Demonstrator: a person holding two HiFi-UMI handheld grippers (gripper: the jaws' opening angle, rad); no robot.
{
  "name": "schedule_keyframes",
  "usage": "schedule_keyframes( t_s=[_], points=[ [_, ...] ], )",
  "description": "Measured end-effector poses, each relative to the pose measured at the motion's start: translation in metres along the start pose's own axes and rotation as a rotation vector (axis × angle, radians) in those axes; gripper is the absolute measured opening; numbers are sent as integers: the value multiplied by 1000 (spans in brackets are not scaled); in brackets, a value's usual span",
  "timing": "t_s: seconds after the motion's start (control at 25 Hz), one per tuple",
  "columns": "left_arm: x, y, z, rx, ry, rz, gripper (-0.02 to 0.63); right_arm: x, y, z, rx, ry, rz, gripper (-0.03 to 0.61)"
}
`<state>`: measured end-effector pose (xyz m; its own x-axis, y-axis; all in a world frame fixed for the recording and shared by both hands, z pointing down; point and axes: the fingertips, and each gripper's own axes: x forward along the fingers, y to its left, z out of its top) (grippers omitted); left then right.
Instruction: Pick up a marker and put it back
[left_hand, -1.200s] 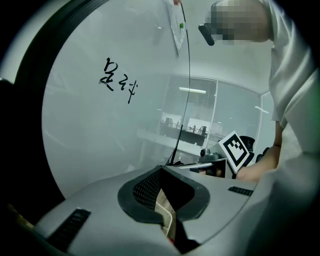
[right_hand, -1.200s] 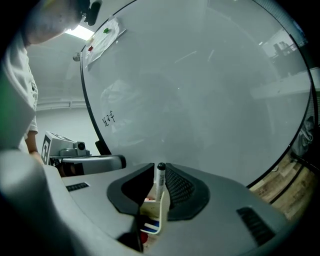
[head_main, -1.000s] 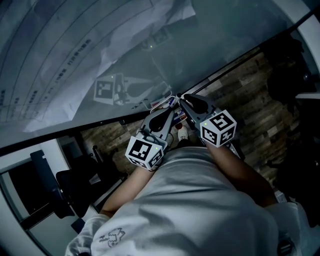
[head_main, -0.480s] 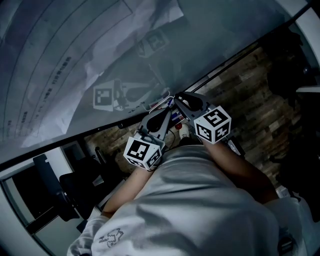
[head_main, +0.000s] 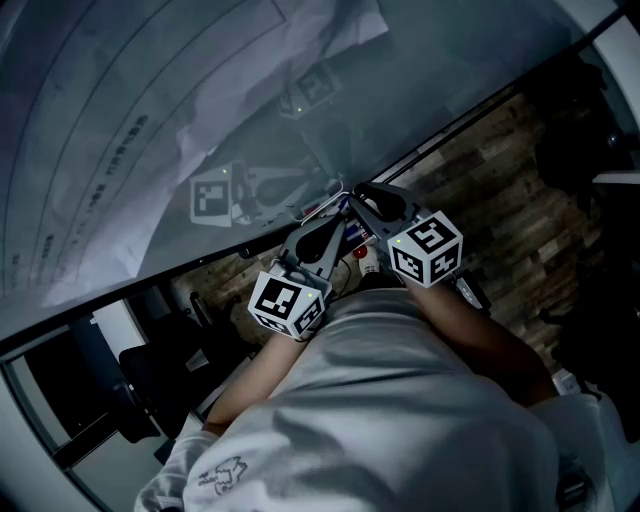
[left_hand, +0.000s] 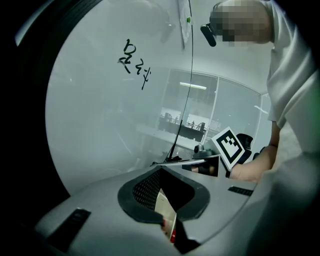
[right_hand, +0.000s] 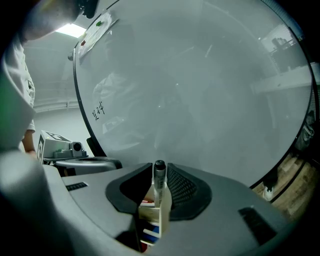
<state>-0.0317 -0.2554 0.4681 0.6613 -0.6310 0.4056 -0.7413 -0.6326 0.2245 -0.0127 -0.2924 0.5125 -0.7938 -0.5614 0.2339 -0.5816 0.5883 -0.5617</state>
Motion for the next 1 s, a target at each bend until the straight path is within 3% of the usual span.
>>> schedule_keyframes(
  t_s=[1.0],
  points=[
    [-14, -2, 4, -5, -34, -19, 5, -11, 18, 10, -50, -41, -16, 77]
  ],
)
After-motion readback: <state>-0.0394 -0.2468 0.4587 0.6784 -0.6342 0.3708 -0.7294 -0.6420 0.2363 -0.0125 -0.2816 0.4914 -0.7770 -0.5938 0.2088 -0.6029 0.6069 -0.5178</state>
